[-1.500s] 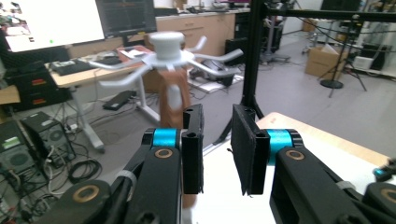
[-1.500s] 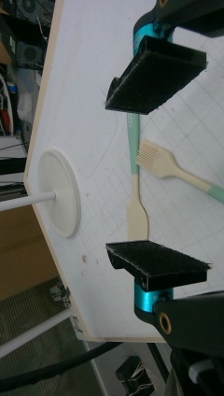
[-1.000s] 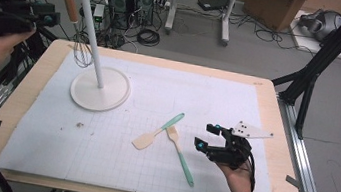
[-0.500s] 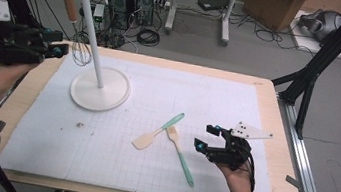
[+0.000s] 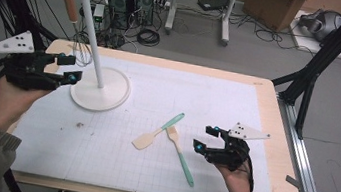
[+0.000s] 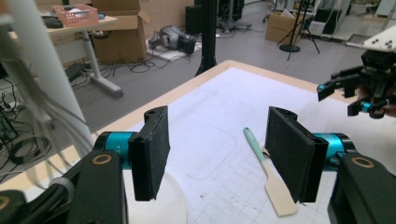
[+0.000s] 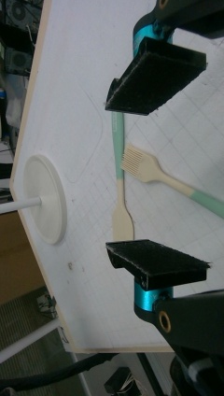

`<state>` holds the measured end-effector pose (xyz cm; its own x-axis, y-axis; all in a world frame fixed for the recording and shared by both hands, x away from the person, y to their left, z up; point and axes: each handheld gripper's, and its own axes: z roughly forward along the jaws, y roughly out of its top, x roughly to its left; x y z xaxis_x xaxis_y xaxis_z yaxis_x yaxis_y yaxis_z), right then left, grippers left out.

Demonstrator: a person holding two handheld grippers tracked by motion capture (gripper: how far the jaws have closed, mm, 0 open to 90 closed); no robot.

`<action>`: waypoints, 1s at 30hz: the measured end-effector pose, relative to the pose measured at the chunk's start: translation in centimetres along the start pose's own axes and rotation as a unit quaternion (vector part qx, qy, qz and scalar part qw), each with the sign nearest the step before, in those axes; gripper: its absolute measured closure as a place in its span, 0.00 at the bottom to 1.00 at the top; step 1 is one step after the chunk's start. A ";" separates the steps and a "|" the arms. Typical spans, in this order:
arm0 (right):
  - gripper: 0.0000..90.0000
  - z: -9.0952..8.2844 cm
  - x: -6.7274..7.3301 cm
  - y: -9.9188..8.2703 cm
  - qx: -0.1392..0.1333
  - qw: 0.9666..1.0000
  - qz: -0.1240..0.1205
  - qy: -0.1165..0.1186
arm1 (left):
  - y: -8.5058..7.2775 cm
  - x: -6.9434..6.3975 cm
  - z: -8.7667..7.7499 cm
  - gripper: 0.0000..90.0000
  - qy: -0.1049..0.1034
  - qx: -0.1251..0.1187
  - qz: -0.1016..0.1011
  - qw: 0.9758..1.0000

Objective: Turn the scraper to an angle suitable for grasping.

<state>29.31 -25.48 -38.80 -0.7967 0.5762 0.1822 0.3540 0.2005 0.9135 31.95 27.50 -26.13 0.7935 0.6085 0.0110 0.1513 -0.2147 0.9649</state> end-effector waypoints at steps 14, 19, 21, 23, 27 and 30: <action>0.38 0.5 0.8 -0.4 0.020 1.000 -0.007 -0.008 | -3.4 -2.5 1.2 0.32 0.014 0.010 0.003 1.000; 0.42 0.6 0.9 -0.6 0.026 1.000 -0.008 -0.007 | -4.8 -3.3 2.0 0.32 0.008 0.017 -0.001 1.000; 0.42 0.7 0.9 -0.6 0.028 1.000 -0.009 -0.008 | -5.3 -3.6 2.4 0.32 0.007 0.018 0.000 1.000; 0.43 0.7 0.9 -0.7 0.030 0.999 -0.007 -0.008 | -5.8 -3.8 2.7 0.32 0.003 0.019 -0.001 1.000; 0.44 0.8 0.9 -0.8 0.032 0.999 -0.005 -0.008 | -6.7 -4.2 3.4 0.32 -0.001 0.022 -0.002 1.000; 0.45 0.9 0.8 -1.0 0.034 0.999 -0.004 -0.008 | -7.1 -4.3 3.8 0.31 -0.007 0.029 0.002 1.000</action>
<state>28.76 -24.44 -39.85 -0.7916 0.5873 0.1689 0.3809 0.2581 0.8878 29.68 23.50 -33.98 0.8020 0.5972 0.0107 0.1813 -0.2605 0.9483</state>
